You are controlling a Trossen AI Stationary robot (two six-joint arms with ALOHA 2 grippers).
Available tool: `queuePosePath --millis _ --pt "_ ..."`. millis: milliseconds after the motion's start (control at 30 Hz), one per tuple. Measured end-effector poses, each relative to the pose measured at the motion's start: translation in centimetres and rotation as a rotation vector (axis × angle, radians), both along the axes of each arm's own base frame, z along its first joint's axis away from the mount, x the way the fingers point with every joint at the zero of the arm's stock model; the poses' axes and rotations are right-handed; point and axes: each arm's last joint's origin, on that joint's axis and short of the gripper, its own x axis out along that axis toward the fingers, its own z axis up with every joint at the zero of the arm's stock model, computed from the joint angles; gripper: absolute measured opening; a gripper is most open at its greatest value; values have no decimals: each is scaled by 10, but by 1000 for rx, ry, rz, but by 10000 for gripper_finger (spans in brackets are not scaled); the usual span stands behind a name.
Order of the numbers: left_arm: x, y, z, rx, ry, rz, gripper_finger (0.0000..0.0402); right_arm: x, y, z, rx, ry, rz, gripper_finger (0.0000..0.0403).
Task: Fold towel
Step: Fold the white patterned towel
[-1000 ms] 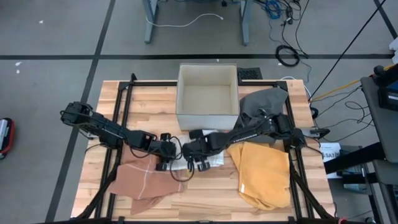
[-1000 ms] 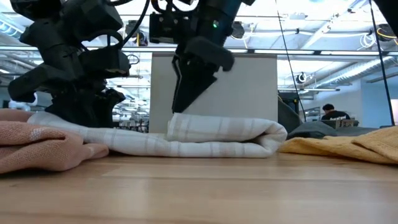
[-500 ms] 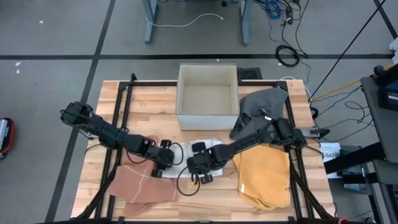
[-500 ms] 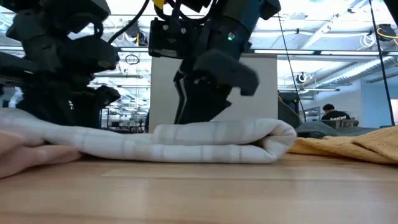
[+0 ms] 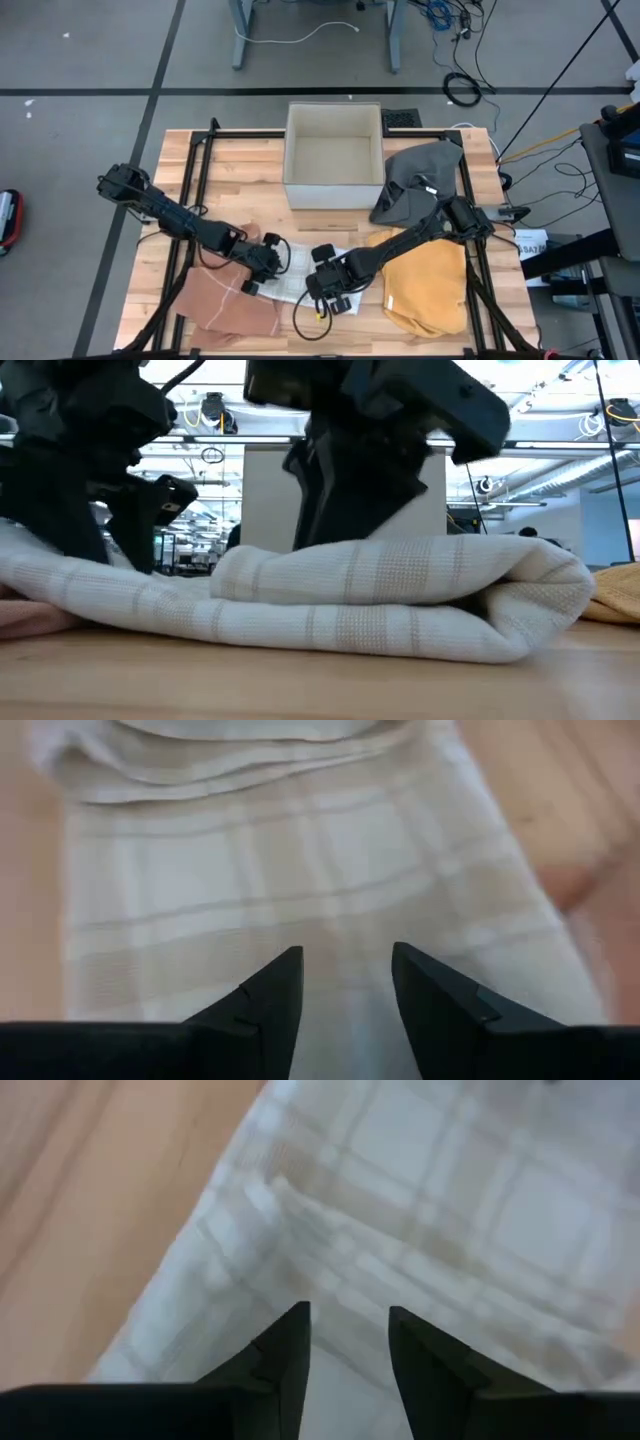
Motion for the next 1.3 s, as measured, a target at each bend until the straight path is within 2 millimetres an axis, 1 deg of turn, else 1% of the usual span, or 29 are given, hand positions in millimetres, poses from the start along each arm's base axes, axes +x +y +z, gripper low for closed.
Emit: queuePosePath --millis 133,300,433,567,633,800,1000,1133,1300 --pt "3 -3 17 -16 -69 1 163 5 3 15 9 -44 8 123" --pt "-1 -12 35 -32 -138 -23 163 5 6 17 28 -38 1 123" --pt "-6 -22 36 -112 -100 -86 163 4 19 16 86 -53 43 123" --pt "-12 -32 36 -238 -32 -169 163 0 30 16 92 -64 69 123" --pt "-15 -37 36 -273 -6 -179 163 -1 32 15 89 -64 73 123" --pt "-23 -49 37 -308 28 -198 163 -5 34 6 95 -37 57 123" --pt "-31 -59 36 -328 56 -190 163 -16 38 -16 118 37 68 123" --pt "-35 -59 33 -291 82 -152 163 -23 35 -28 96 82 63 123" --pt "-36 -57 29 -274 121 -109 163 -32 30 -32 50 171 52 123"
